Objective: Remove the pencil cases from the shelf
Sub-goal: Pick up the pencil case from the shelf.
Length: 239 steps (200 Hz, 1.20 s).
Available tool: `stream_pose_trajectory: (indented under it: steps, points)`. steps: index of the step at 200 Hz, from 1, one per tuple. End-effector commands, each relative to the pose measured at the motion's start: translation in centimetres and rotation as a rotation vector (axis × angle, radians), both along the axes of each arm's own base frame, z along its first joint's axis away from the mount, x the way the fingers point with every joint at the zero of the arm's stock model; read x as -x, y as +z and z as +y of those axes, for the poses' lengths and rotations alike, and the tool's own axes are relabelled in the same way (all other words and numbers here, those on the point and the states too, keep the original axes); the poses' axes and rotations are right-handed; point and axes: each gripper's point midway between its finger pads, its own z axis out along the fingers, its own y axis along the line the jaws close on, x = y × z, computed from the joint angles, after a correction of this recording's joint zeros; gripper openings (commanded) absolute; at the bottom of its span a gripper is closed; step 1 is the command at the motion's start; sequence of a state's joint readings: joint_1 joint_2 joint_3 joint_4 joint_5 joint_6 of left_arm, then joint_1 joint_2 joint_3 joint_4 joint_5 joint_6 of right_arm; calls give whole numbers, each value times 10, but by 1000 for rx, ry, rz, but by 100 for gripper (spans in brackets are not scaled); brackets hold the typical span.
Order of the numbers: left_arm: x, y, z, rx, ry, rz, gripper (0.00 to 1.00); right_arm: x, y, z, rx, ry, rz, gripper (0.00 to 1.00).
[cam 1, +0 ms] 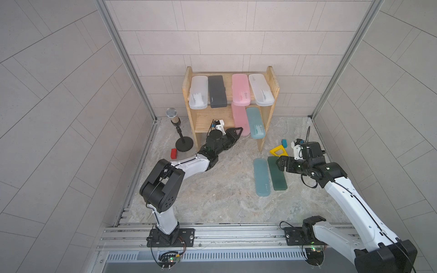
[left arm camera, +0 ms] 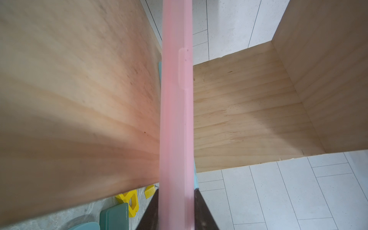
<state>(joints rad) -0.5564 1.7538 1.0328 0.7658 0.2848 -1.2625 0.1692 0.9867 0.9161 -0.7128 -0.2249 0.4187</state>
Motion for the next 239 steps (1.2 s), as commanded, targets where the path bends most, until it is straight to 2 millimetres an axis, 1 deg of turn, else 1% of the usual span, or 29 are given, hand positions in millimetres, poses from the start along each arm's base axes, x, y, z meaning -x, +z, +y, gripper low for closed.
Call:
stream_pose_trajectory:
  steps: [1, 11, 19, 32, 44, 58, 71, 83, 94, 107, 116, 126, 129, 137, 152, 161, 180, 204, 213, 214, 215, 239]
  points:
    - [5, 6, 18, 1, 44, -17, 0, 0, 15, -2, -12, -19, -27, 100]
    - [11, 8, 26, -8, 61, -29, 0, -1, 22, 0, -29, -20, -40, 100]
    - [16, 9, 33, -28, 69, -40, 0, -1, 31, 2, -44, -19, -58, 100]
    - [30, 9, 41, -81, 57, -69, 0, 0, 48, 6, -69, -18, -95, 100]
    - [47, 7, 52, -147, 52, -98, 0, 1, 62, 9, -92, -22, -144, 100]
    - [69, 3, 64, -220, 35, -129, 0, 3, 68, 14, -109, -29, -166, 100]
    - [92, 0, 75, -288, 10, -173, 0, 8, 73, 23, -114, -19, -163, 100]
    - [114, -3, 86, -357, -2, -226, 0, 14, 77, 38, -102, 13, -178, 100]
    - [129, -11, 100, -415, 7, -247, 0, 19, 80, 49, -88, 32, -200, 100]
    - [146, -14, 112, -445, 6, -271, 0, 25, 80, 64, -94, 56, -211, 100]
    - [157, -13, 119, -469, 8, -303, 0, 28, 80, 77, -113, 77, -217, 100]
    - [168, -10, 124, -459, 10, -330, 0, 29, 81, 91, -133, 98, -229, 100]
    - [173, -4, 127, -450, 19, -355, 0, 29, 81, 96, -139, 105, -232, 100]
    - [181, -1, 133, -444, 36, -374, 0, 30, 81, 109, -145, 130, -236, 100]
    - [192, -1, 142, -445, 53, -393, 0, 32, 84, 133, -146, 172, -245, 100]
    - [196, -4, 146, -453, 58, -385, 0, 32, 86, 147, -142, 197, -249, 100]
    - [207, -2, 151, -446, 55, -404, 0, 32, 96, 177, -163, 243, -267, 100]
    - [220, 5, 158, -447, 64, -441, 0, 29, 109, 207, -206, 273, -295, 100]
    - [224, 8, 160, -449, 65, -459, 0, 27, 109, 217, -215, 282, -294, 100]
    - [225, 8, 160, -448, 64, -461, 0, 27, 112, 218, -222, 283, -299, 100]
    - [225, 8, 161, -448, 65, -464, 0, 27, 110, 220, -218, 286, -294, 100]
    - [234, 13, 166, -443, 75, -487, 0, 27, 117, 255, -221, 370, -279, 100]
